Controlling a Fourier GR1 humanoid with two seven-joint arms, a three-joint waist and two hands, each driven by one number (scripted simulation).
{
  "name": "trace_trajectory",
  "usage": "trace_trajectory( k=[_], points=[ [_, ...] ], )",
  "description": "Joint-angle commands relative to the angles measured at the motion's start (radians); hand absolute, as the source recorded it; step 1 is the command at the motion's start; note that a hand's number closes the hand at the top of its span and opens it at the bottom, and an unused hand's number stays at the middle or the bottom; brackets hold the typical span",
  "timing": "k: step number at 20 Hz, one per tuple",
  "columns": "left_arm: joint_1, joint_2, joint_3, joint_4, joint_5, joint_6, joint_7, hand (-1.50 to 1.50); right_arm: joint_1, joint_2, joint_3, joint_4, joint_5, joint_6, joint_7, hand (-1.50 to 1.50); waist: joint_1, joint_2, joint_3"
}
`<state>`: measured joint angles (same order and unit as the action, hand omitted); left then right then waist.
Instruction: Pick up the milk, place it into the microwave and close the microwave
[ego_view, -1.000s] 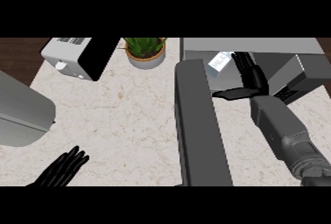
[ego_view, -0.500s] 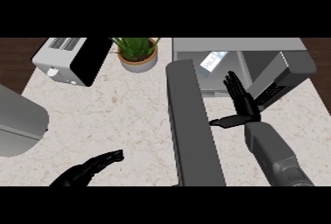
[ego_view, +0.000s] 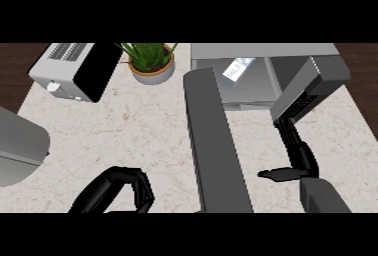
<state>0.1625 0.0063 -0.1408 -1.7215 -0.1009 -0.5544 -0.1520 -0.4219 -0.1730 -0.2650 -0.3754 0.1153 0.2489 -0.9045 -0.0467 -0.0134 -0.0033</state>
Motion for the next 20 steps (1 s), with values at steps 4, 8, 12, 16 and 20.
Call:
trace_trajectory(
  k=[4,8,12,16,20],
  points=[
    [-0.136,-0.006,-0.071,0.170,-0.127,0.066,-0.073,1.50,0.258,-0.077,0.005,-0.236,-0.069,0.143,-0.034,-1.50,-0.004,0.004,-0.001],
    [-0.216,-0.006,-0.137,0.260,-0.145,0.120,-0.076,1.50,0.384,-0.090,0.008,-0.421,-0.129,0.181,-0.004,-1.50,-0.003,0.006,-0.001],
    [-0.259,-0.006,-0.282,0.350,-0.150,0.281,-0.128,1.50,0.501,-0.129,0.010,-0.570,-0.204,0.260,0.055,-1.50,0.001,0.009,0.000],
    [-0.306,-0.006,-0.359,0.463,-0.089,0.337,-0.182,1.50,0.605,-0.166,0.008,-0.732,-0.280,0.315,0.058,-1.50,-0.003,0.012,0.000],
    [-0.392,-0.006,-0.500,0.528,-0.028,0.428,-0.137,1.50,0.639,-0.180,0.049,-0.834,-0.345,0.388,0.091,-1.50,-0.026,0.015,0.000]
  ],
)
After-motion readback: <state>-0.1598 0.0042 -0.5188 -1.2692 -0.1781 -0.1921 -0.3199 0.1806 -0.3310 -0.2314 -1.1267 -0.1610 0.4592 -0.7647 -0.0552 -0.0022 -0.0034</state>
